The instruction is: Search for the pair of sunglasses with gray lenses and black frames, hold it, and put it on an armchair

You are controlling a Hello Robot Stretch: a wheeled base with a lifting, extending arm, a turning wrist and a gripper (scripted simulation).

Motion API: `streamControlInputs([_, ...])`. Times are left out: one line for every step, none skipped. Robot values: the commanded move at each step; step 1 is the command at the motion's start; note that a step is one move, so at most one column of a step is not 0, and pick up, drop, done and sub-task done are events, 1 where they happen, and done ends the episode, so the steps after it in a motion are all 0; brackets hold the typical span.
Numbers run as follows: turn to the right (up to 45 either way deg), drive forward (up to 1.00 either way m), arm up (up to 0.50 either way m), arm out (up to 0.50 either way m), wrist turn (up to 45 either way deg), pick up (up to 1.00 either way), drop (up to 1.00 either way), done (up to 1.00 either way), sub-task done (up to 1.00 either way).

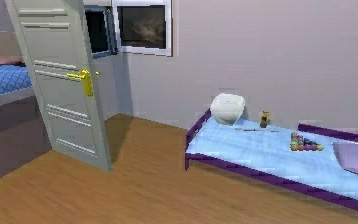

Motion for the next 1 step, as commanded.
streamControlInputs([0.0, 0.00, 0.00, 0.00, -45.0, 0.00, 0.00, 0.00, 0.00])
